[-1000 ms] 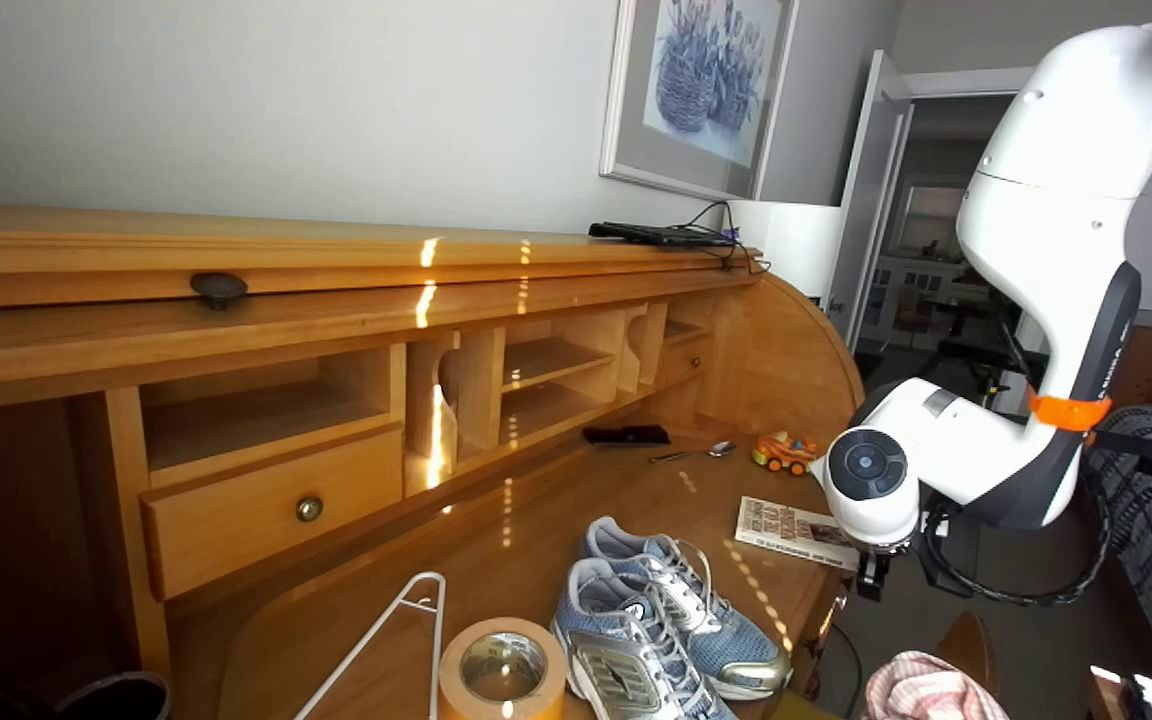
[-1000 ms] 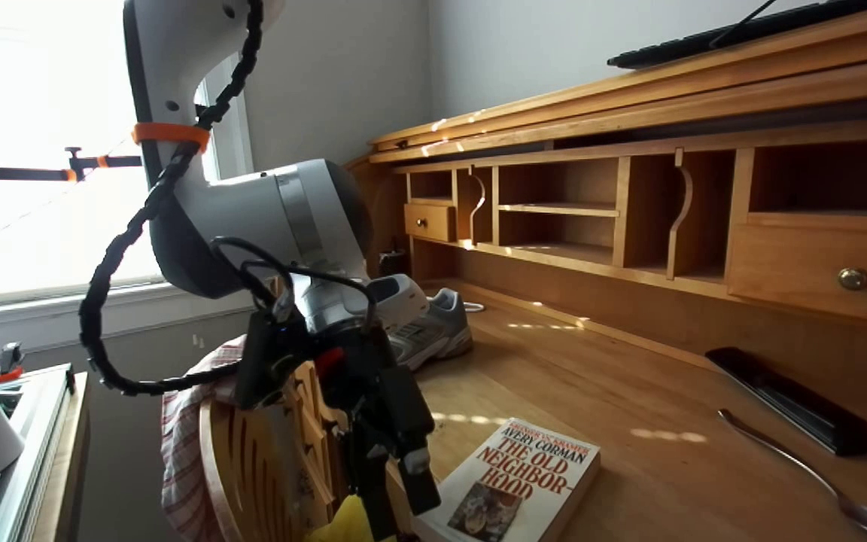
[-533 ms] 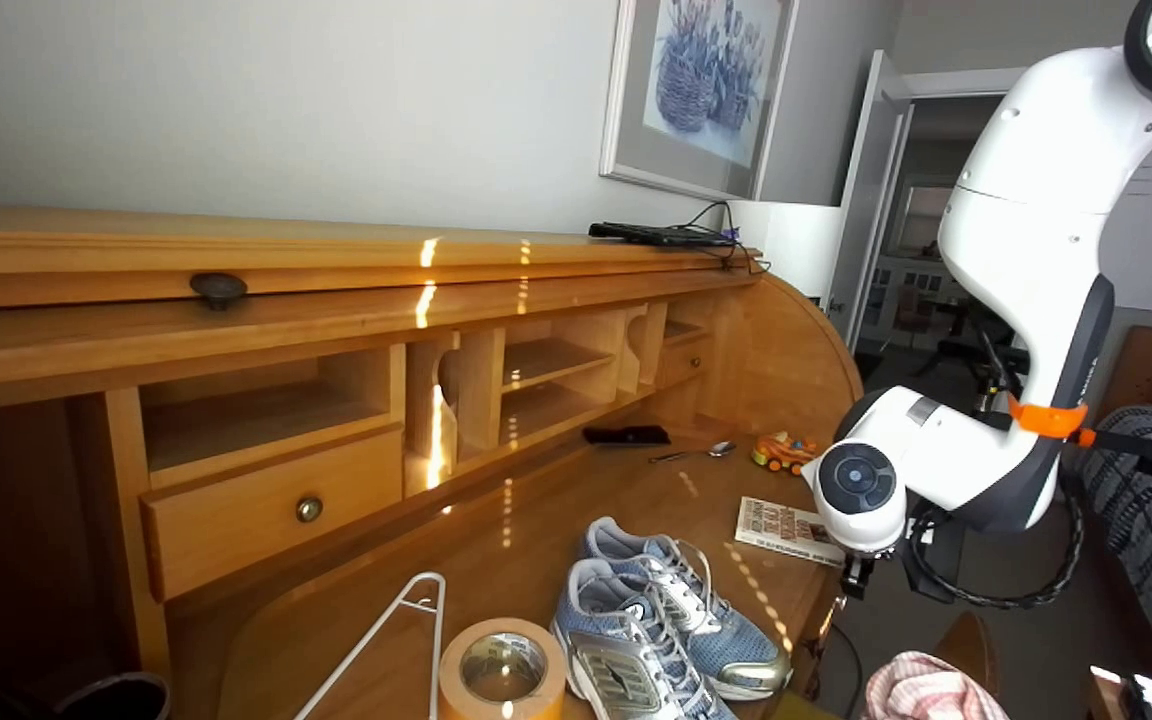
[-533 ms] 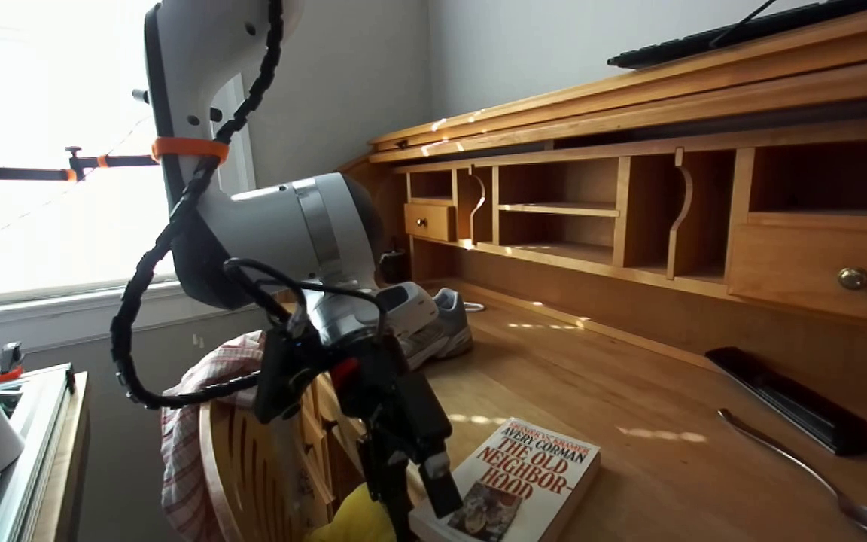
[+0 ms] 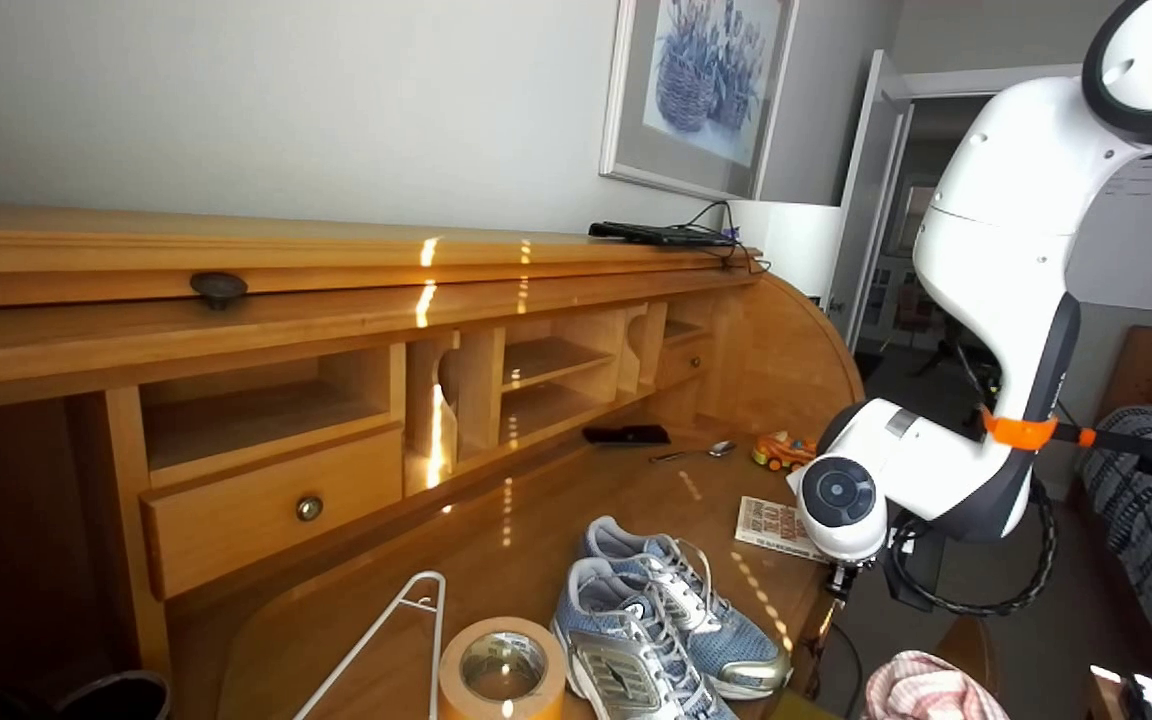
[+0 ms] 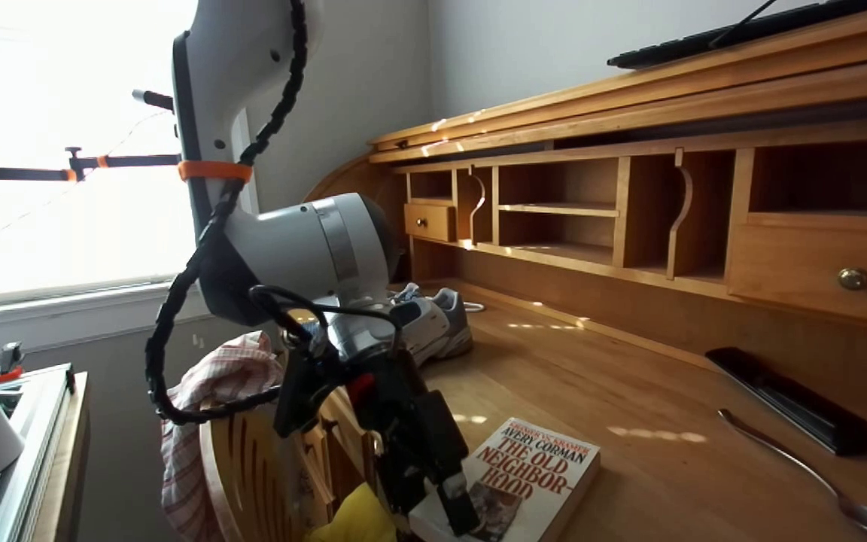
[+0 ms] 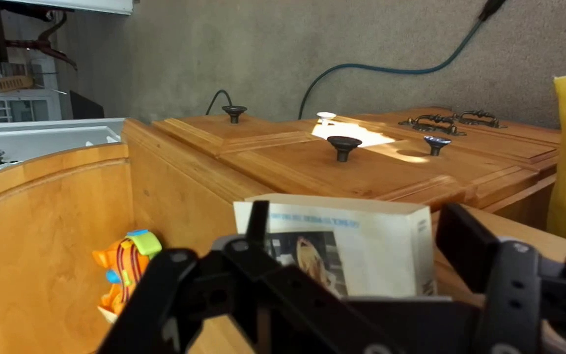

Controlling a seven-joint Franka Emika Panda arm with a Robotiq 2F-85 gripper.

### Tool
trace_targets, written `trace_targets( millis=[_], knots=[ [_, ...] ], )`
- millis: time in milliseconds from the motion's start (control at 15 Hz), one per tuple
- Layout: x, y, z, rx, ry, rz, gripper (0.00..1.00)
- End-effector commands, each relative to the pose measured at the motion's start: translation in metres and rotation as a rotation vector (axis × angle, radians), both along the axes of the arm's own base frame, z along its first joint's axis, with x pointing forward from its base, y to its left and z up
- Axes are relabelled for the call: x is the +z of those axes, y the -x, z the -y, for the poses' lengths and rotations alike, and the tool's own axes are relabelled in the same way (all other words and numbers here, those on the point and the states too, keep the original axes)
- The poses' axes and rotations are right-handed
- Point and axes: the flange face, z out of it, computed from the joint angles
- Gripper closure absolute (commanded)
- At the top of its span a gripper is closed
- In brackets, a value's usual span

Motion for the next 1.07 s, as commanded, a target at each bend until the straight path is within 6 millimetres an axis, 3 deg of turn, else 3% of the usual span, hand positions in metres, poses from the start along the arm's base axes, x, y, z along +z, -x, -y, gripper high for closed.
trace_targets(
  millis=[0,467,1000],
  knots=[
    [-0.015,-0.005,0.003,0.003,0.009,0.013,0.45],
    [-0.011,-0.011,0.006,-0.001,0.050,0.003,0.94],
    [0.022,-0.012,-0.018,0.035,0.016,-0.019,0.94]
  ],
)
